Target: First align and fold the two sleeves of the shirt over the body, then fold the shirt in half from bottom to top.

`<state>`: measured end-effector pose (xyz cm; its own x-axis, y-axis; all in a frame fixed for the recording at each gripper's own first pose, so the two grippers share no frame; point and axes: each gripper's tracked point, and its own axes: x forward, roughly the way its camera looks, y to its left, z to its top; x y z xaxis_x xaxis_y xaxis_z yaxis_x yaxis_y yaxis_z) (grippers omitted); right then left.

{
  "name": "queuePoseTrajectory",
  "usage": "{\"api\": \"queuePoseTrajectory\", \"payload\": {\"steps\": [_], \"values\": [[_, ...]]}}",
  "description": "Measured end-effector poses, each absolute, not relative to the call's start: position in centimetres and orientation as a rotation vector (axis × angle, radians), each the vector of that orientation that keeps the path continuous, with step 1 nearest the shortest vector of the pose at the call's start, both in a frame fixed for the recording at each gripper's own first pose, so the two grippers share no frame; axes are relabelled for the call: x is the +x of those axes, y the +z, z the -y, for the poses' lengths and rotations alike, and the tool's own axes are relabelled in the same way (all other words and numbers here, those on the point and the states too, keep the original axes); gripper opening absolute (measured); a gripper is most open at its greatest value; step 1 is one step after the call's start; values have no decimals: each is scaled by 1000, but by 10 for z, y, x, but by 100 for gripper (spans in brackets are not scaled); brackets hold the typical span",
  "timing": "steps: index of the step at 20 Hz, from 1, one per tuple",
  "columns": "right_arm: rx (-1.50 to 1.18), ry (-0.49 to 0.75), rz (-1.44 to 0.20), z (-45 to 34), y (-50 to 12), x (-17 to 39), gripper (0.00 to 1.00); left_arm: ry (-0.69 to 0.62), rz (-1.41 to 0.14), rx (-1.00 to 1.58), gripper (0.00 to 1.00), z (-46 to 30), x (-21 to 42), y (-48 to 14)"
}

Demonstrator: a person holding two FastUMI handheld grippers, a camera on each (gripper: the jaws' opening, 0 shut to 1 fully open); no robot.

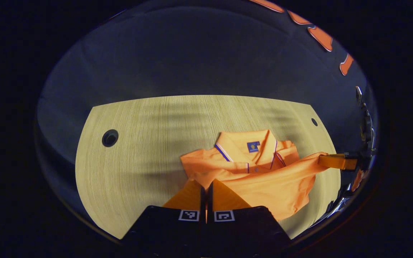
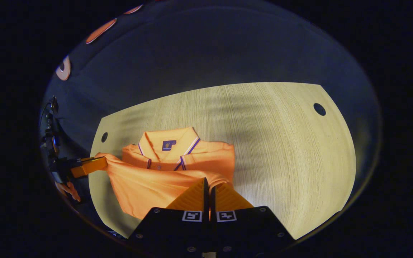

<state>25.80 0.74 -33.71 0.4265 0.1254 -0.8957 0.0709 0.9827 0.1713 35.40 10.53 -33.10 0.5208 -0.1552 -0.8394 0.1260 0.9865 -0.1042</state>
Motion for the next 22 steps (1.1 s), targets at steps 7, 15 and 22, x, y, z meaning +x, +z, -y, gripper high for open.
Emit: {"api": "queuePoseTrajectory", "payload": {"steps": [7,15,22], "values": [[307,-65,-1084,0,-353,307,15,-150,-1005,-57,13,-98,381,-346],[235,-2,-932,-10,-301,288,85,-113,-892,-77,98,-95,356,-288],[149,66,-752,-21,-237,226,98,-98,-681,-33,99,-72,280,-212]]}}
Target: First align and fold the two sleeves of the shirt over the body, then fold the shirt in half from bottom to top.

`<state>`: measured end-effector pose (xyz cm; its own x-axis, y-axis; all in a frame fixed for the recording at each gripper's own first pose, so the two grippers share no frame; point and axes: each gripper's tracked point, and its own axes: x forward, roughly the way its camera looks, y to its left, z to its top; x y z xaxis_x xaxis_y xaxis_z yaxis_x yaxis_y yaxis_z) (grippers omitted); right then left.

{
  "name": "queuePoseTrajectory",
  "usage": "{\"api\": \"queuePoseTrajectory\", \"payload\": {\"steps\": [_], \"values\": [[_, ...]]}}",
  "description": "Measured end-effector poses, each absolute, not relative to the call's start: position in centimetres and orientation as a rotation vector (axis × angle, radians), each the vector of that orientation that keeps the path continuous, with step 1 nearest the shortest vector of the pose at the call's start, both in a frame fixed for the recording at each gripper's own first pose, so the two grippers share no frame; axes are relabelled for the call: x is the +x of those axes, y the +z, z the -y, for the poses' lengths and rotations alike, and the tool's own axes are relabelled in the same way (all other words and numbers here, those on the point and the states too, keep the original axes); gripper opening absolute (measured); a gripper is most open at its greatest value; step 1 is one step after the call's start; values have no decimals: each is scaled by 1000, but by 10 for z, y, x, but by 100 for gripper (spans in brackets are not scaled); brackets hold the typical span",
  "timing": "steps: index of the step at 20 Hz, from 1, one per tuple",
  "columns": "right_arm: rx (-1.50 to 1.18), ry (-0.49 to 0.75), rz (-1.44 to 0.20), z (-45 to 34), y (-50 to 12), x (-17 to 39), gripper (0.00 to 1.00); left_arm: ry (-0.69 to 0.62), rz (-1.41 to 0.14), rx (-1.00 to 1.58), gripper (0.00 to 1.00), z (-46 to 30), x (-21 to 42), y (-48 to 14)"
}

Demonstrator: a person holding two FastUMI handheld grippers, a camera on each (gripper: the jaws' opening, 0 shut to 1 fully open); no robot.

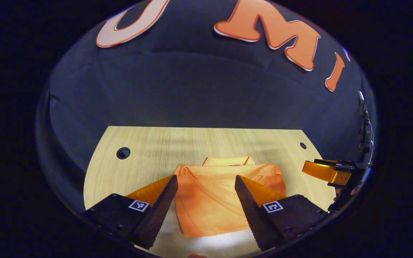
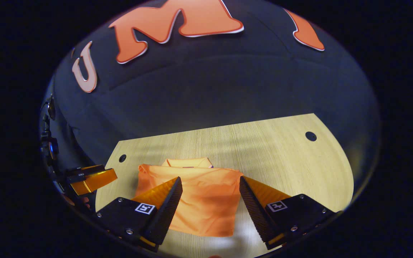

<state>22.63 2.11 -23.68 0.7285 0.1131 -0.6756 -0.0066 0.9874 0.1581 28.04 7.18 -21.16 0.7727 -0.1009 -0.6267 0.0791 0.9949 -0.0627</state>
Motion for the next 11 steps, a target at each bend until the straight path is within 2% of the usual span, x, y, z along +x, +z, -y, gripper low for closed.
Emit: {"api": "queuePoseTrajectory", "payload": {"steps": [4,11], "values": [[72,94,-660,-32,-206,186,98,-101,-538,-18,99,-65,223,-181],[10,121,-403,-50,-138,121,97,-7,-272,-10,98,-65,134,-124]]}}
